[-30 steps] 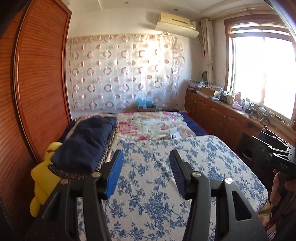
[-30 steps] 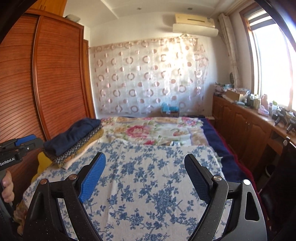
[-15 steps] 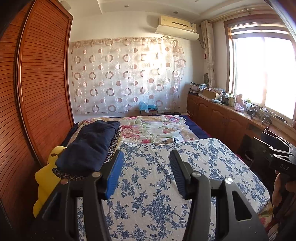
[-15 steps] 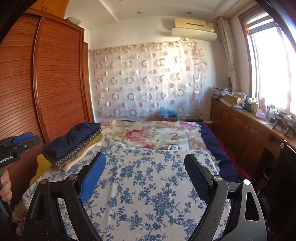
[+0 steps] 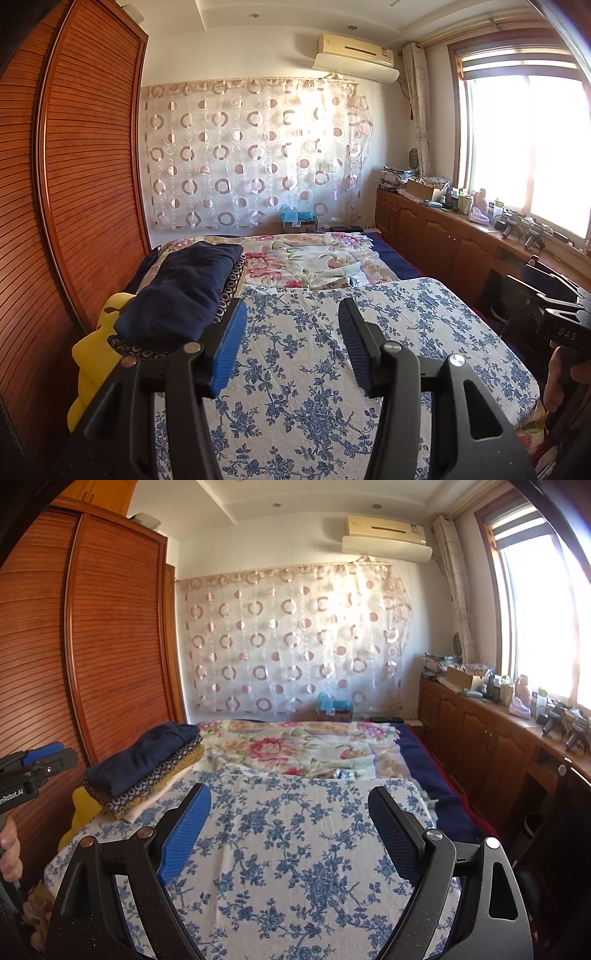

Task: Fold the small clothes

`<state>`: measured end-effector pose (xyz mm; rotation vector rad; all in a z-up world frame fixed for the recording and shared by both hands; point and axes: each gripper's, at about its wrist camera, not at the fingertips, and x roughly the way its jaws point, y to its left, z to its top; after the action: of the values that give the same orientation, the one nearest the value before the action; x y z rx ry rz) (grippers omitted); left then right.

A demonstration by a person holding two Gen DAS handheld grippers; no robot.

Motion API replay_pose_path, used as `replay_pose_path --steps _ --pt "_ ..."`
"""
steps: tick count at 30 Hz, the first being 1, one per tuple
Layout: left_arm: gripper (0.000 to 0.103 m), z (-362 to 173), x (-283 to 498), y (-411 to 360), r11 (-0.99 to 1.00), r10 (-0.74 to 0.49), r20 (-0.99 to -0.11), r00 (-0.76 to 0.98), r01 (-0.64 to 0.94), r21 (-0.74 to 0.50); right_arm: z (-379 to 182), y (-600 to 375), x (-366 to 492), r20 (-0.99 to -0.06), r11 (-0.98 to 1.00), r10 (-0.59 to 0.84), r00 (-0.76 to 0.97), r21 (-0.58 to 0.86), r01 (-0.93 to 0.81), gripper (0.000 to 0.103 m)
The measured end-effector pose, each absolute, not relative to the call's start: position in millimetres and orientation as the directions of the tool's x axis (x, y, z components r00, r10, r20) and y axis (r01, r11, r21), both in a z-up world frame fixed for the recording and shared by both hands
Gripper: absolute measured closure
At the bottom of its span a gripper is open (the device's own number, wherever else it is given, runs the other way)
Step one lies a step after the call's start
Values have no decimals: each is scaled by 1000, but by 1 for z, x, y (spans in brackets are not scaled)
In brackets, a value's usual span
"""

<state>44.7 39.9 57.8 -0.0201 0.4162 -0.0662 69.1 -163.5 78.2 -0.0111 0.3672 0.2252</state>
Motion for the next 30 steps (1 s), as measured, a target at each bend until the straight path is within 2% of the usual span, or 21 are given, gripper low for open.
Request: replay_pose_path --steps 30 --pt "52 53 48 48 998 -56 -410 910 49 -28 78 -161 70 -363 975 217 906 30 -221 14"
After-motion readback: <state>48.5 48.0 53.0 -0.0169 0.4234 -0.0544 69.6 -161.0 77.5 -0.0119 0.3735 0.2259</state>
